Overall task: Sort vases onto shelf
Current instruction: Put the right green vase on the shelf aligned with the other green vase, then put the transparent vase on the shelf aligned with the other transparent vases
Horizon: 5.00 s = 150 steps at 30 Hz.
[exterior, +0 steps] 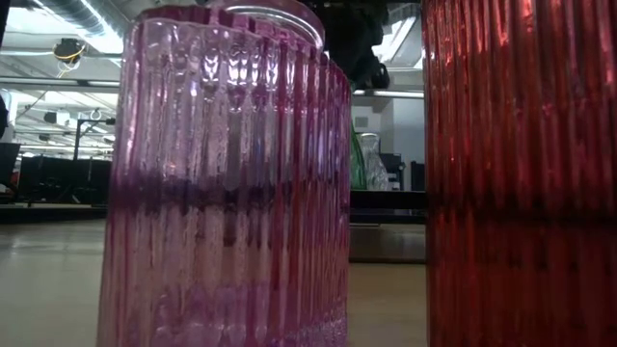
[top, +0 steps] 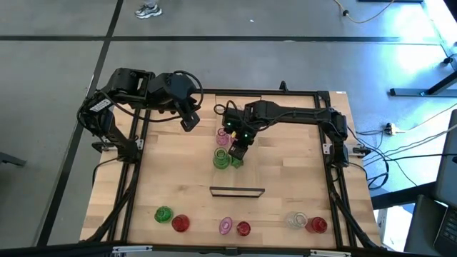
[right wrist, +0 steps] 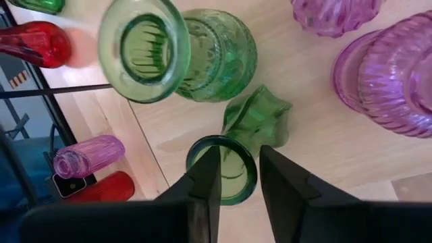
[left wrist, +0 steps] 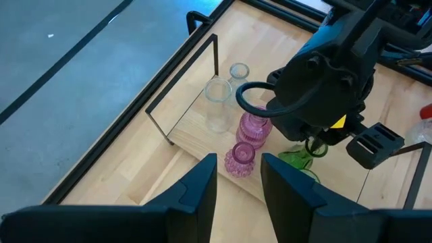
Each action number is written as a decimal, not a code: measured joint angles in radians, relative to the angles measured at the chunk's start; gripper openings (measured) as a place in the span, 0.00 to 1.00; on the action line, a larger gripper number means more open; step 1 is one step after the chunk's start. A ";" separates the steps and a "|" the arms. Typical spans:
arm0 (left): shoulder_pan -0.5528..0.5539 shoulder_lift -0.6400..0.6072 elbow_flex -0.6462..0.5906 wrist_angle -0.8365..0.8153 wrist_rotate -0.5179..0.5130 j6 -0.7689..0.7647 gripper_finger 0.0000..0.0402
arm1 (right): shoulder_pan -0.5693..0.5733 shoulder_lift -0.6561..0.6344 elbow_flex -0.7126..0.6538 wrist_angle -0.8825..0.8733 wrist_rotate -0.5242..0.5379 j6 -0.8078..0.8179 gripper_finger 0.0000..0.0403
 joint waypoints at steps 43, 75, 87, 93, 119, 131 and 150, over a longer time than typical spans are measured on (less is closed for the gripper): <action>-0.246 -0.079 0.000 -0.001 0.004 0.008 0.27 | 0.640 -0.596 -0.011 -0.337 0.480 0.496 0.21; -0.280 -0.074 -0.225 0.183 0.106 0.044 0.27 | 0.996 -0.666 -0.830 0.319 0.357 1.052 0.21; -0.279 -0.074 -0.225 0.181 0.105 0.045 0.27 | 0.996 -0.666 -0.929 0.442 0.338 1.070 0.21; -0.279 -0.074 -0.225 0.181 0.098 0.045 0.27 | 0.996 -0.666 -0.975 0.532 0.312 1.071 0.21; -0.279 -0.066 -0.225 0.360 0.034 0.288 0.27 | 0.995 -0.815 -0.874 0.320 0.522 1.157 0.00; -0.277 -0.004 -0.225 0.469 0.069 0.531 0.27 | 0.995 -0.883 -0.486 0.055 1.002 1.011 0.00; -0.202 0.079 -0.225 0.786 0.061 0.652 0.61 | 0.562 -0.838 -0.430 0.308 0.855 0.571 0.00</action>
